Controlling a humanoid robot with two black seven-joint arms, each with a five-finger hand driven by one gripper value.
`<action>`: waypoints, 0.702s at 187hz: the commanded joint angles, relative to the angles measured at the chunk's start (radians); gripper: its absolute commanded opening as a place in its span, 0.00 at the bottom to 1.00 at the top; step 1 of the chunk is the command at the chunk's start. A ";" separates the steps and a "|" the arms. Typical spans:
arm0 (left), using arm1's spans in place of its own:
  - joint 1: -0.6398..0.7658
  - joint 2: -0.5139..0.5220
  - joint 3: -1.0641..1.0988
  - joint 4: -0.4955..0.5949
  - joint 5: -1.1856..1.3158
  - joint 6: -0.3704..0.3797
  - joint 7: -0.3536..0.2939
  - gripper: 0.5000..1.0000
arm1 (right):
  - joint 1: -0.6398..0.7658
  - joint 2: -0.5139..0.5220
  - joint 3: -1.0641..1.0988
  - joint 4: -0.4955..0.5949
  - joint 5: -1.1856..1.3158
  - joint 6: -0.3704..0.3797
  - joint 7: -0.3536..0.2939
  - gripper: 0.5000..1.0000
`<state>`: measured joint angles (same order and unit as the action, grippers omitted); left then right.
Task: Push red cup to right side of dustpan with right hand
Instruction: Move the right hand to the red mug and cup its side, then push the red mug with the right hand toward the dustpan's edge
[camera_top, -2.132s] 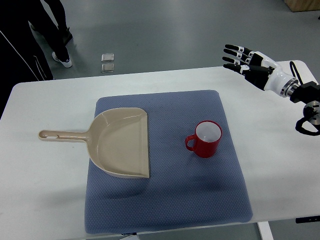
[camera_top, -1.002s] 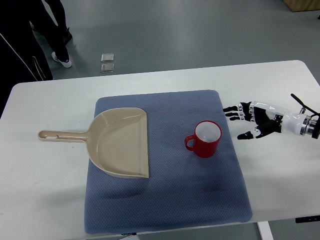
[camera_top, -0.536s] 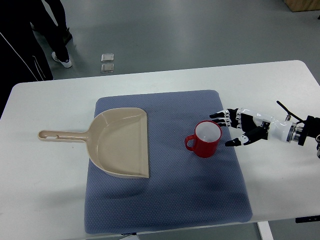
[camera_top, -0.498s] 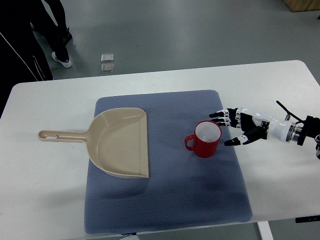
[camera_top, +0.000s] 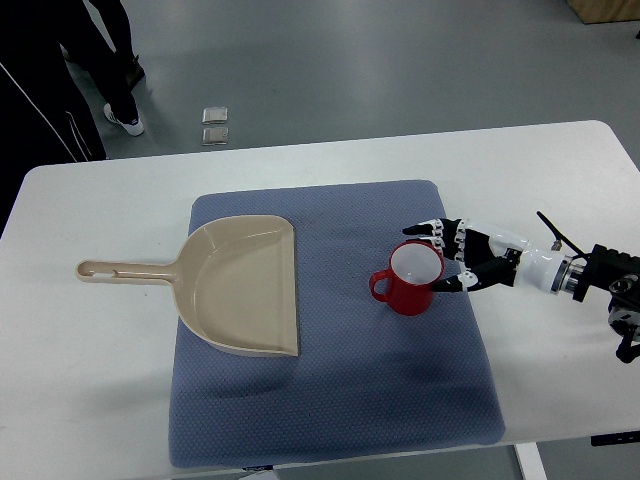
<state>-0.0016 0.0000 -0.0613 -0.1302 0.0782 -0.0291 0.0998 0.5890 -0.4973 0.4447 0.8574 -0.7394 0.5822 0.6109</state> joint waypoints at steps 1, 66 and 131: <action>0.000 0.000 0.000 0.000 0.000 0.000 0.000 1.00 | -0.005 0.011 0.000 0.000 0.000 0.001 0.000 0.87; 0.000 0.000 0.000 0.000 0.000 0.000 0.000 1.00 | -0.028 0.057 0.003 0.000 -0.001 -0.056 0.000 0.87; 0.000 0.000 0.000 0.000 0.000 0.000 0.000 1.00 | -0.031 0.086 0.012 0.000 -0.001 -0.076 0.000 0.87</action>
<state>-0.0015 0.0000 -0.0613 -0.1302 0.0782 -0.0295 0.0998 0.5617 -0.4130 0.4563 0.8575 -0.7409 0.5168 0.6109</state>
